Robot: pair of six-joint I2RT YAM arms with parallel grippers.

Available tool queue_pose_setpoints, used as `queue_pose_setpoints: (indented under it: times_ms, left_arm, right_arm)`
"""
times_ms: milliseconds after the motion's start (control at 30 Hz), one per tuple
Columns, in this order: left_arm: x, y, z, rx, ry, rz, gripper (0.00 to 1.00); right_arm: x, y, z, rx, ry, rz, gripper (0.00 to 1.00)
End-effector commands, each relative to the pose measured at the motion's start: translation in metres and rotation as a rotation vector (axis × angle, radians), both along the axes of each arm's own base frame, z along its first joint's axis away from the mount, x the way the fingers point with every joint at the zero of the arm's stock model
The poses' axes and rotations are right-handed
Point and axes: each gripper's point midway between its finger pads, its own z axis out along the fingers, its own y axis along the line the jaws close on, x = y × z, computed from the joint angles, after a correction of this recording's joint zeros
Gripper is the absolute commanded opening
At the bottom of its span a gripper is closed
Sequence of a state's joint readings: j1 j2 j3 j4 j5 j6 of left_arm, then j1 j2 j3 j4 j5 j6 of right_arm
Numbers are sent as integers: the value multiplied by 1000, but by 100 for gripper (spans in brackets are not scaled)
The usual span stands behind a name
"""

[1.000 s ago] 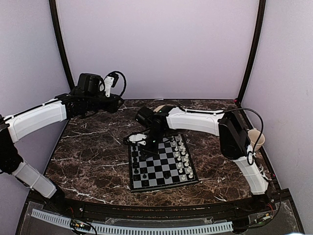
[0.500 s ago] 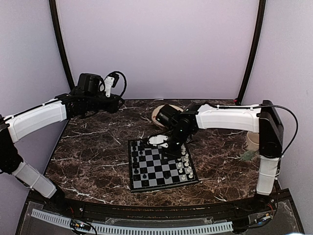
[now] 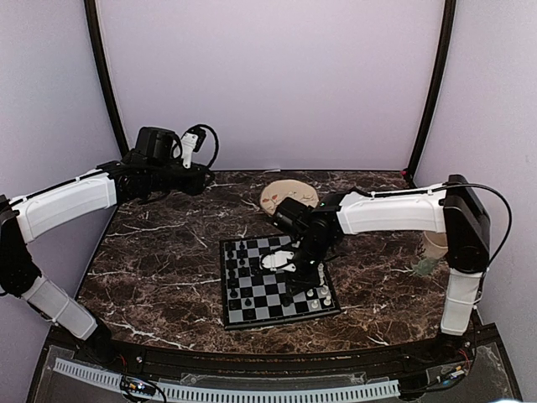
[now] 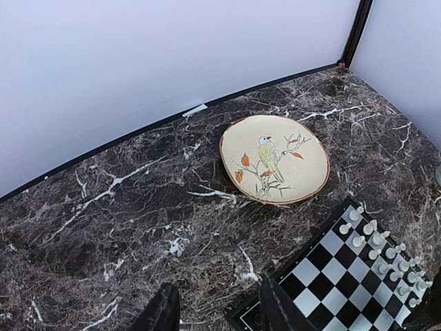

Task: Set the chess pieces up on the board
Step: Pick up the pawn from the chessboard.

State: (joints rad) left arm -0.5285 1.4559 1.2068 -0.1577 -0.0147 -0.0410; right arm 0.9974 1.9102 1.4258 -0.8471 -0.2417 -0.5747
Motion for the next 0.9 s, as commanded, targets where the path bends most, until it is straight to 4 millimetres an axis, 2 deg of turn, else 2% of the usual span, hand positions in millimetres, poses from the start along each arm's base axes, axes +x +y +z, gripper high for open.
queue_pose_setpoints:
  times_ms: [0, 433, 667, 867]
  left_arm:
    - [-3, -1, 1, 0, -4, -16, 41]
    - [-4, -2, 0, -1, 2, -23, 42]
    - [-3, -4, -2, -4, 9, -27, 42]
    - [-3, -5, -4, -5, 18, -30, 42]
  right_arm:
    - [-3, 6, -7, 0, -4, 30, 27]
    - [-15, 3, -16, -35, 23, 63, 25]
    - [-14, 0, -20, -54, 21, 58, 14]
    - [-8, -1, -23, -71, -5, 48, 9]
